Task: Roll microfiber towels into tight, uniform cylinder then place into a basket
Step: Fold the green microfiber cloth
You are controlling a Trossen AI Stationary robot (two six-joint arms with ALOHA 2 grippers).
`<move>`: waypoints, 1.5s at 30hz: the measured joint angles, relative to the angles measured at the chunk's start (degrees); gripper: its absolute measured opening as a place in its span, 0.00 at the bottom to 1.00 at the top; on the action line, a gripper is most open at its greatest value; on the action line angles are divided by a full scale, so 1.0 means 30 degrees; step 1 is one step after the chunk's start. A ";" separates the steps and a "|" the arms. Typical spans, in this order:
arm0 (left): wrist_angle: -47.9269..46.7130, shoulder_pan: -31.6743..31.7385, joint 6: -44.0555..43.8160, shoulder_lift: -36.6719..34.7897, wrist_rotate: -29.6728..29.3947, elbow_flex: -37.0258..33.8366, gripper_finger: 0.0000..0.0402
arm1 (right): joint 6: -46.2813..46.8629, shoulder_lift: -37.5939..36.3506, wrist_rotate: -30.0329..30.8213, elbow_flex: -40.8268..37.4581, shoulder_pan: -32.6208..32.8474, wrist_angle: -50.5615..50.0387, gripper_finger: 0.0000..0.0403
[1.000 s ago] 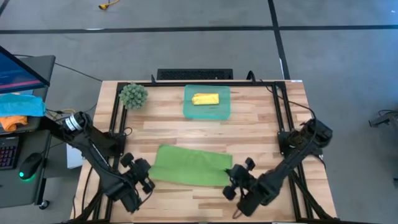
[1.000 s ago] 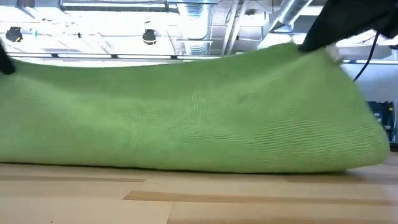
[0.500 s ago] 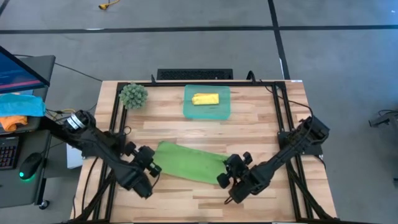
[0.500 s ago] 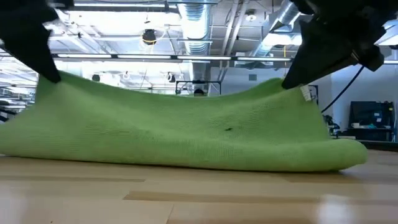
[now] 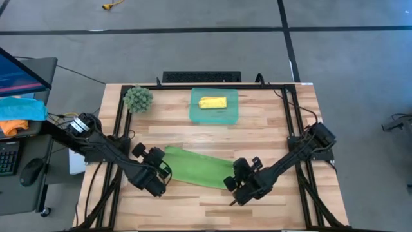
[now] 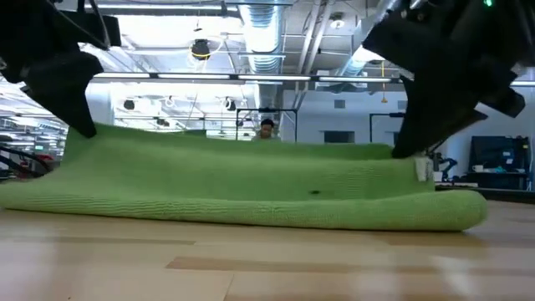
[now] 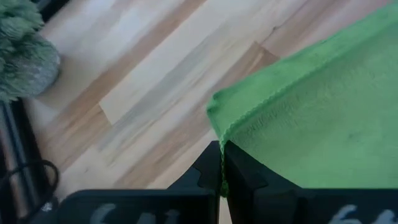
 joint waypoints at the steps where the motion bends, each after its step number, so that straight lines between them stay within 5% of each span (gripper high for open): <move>1: -0.0069 0.0038 0.0244 0.0000 -0.0081 0.0017 0.00 | 0.0149 -0.0051 0.0081 0.0020 0.0064 -0.0147 0.01; 8: -0.0659 -0.0310 0.0965 -0.0007 -0.0279 0.0838 0.00 | 0.0337 -0.0281 0.0893 0.1848 0.1139 -0.2958 0.01; 19: -0.2022 -0.2636 -0.0452 -0.0015 0.2437 0.2715 0.00 | 0.0610 -0.0275 0.0922 0.2948 0.2759 -0.1408 0.01; 23: -0.2838 -0.3083 -0.1698 -0.0007 0.1898 0.2703 0.00 | 0.0728 -0.0275 0.1094 0.2950 0.2681 -0.1982 0.01; 28: -0.2847 -0.2361 -0.1661 -0.0022 0.0007 0.2127 0.00 | 0.0746 0.0552 0.0854 0.2946 0.1578 -0.3222 0.01; 45: 0.1246 -0.0034 0.1103 -0.0015 0.0227 -0.0367 0.00 | 0.0489 0.1845 -0.0177 0.2935 0.0086 -0.4155 0.01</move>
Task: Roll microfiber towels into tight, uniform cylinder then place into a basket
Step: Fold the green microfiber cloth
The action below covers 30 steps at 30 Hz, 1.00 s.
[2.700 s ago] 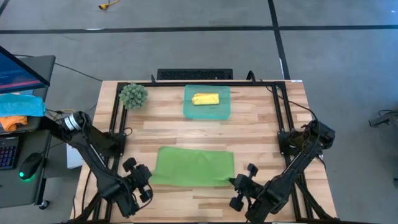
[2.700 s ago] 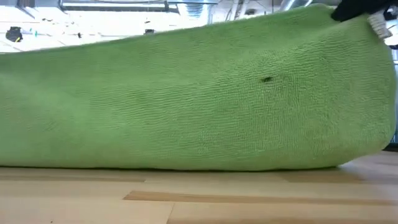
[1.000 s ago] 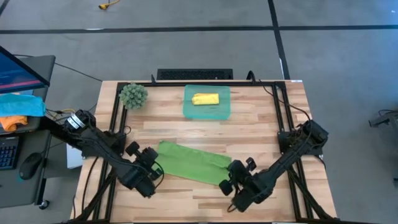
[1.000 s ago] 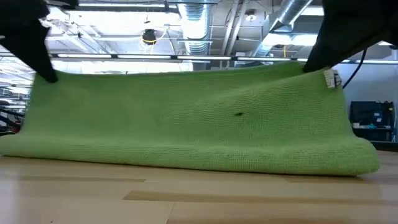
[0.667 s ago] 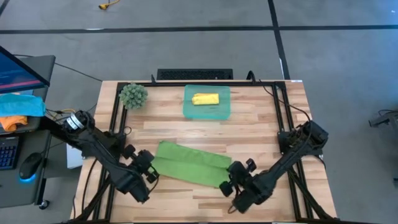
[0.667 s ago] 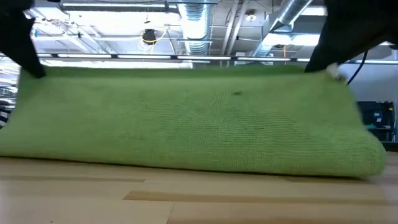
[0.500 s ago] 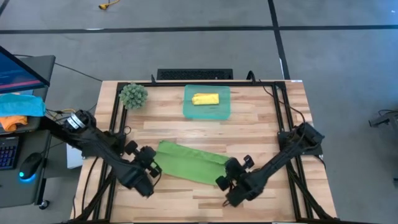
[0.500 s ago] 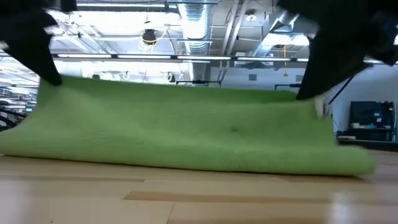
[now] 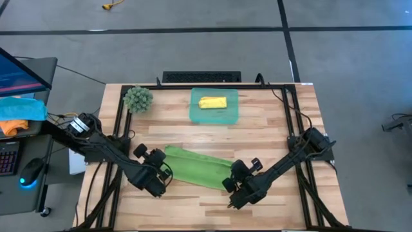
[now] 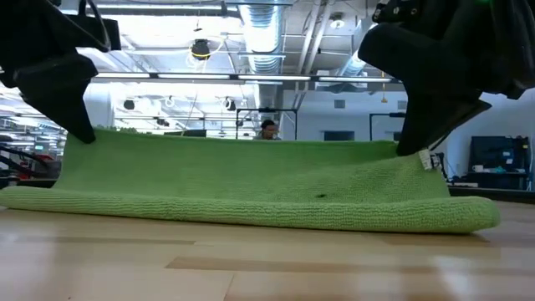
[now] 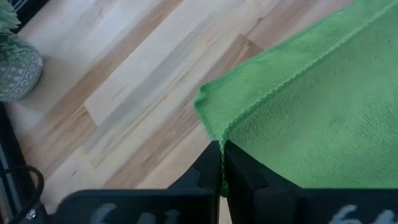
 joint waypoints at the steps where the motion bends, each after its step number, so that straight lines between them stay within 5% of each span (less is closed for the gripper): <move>1: 0.0000 0.0050 0.0000 0.0000 -0.0004 0.0000 0.00 | 0.0000 0.0000 0.0049 0.0000 -0.0046 0.0004 0.01; 19: 0.0112 0.0566 0.1395 0.0000 0.0127 0.0000 0.01 | -0.0503 0.0000 -0.0066 0.0000 -0.0641 0.0281 0.11; 30: 0.0663 0.0573 0.2598 0.0000 0.0082 -0.0007 0.24 | -0.0510 -0.0002 -0.0069 0.0000 -0.0639 0.0192 0.26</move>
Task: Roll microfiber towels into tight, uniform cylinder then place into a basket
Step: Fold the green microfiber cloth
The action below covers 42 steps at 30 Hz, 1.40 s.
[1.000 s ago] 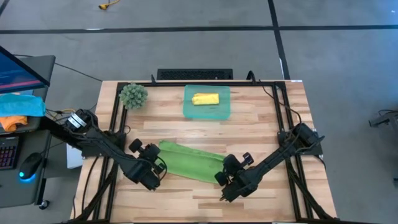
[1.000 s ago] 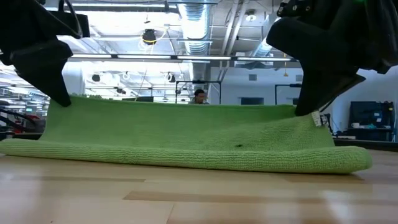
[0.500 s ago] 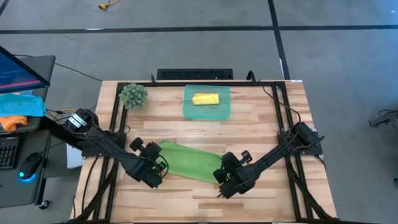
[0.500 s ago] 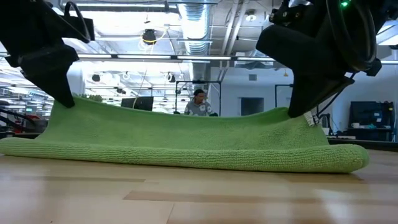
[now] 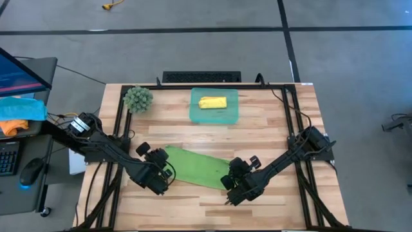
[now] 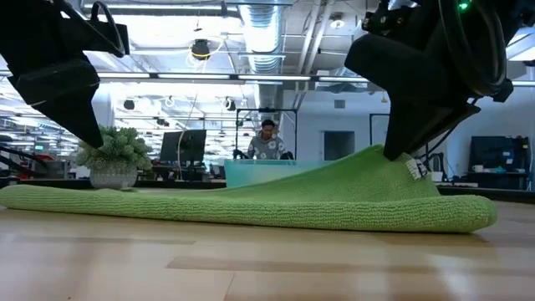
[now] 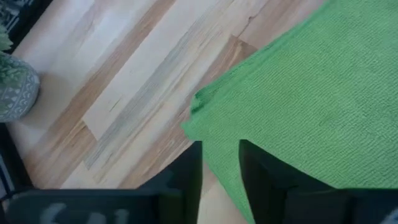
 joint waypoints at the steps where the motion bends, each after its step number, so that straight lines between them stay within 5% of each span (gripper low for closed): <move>1: -0.0019 -0.0007 0.0160 0.0000 -0.0086 0.0000 0.27 | 0.0000 -0.0029 -0.0019 0.0000 0.0034 -0.0140 0.26; 13: 0.0279 -0.0007 0.1736 0.0000 -0.0763 0.1024 0.32 | 0.0297 -0.2493 0.1385 0.0007 0.0580 -0.3516 0.28; 17: 0.3320 0.0160 0.3365 0.0000 -0.2331 0.1100 0.30 | 0.0077 -0.3399 0.2355 0.0007 0.0538 -0.5073 0.28; 27: 1.4925 0.1742 1.2311 0.0007 -0.2308 0.0401 0.22 | 0.0321 -0.6303 0.6235 0.0007 -0.0338 -0.6822 0.28; 33: 1.6223 0.2238 1.3195 0.0007 -0.1345 0.0400 0.13 | 0.0321 -0.7086 0.7660 0.0007 -0.0848 -0.6477 0.28; 42: 1.7477 0.2377 1.2833 0.2430 0.0256 0.0386 0.01 | 0.0058 -0.6545 0.6677 0.0007 -0.1485 -0.6091 0.28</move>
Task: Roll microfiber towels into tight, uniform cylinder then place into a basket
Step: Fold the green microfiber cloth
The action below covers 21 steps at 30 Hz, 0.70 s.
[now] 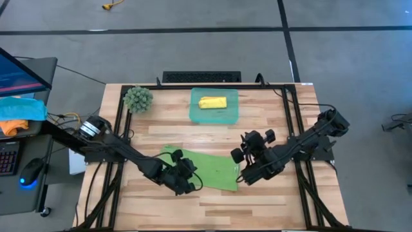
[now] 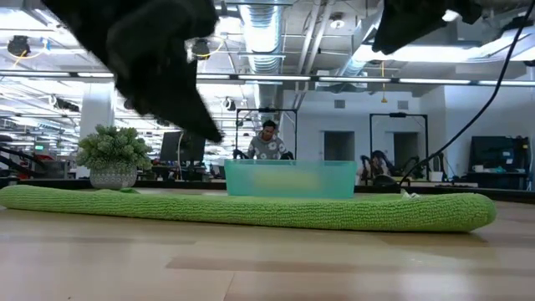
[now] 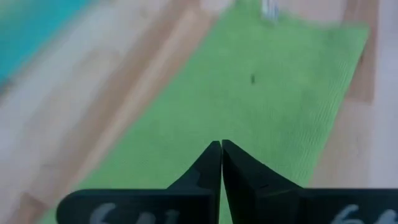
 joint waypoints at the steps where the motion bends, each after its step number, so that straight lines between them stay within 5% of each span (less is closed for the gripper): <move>1: 0.0160 0.0053 0.0006 0.0366 0.0413 -0.0013 0.01 | -0.0007 0.0004 -0.0006 0.0000 -0.0043 0.0090 0.28; 16: 0.2858 0.1626 0.0575 0.2892 0.6690 0.0052 0.00 | -0.0080 0.0004 -0.0058 0.0000 -0.0106 0.0278 0.28; 21: 0.2800 0.1878 0.0534 0.3107 0.6979 0.0095 0.00 | -0.0102 0.0004 -0.0057 0.0000 -0.0106 0.0350 0.28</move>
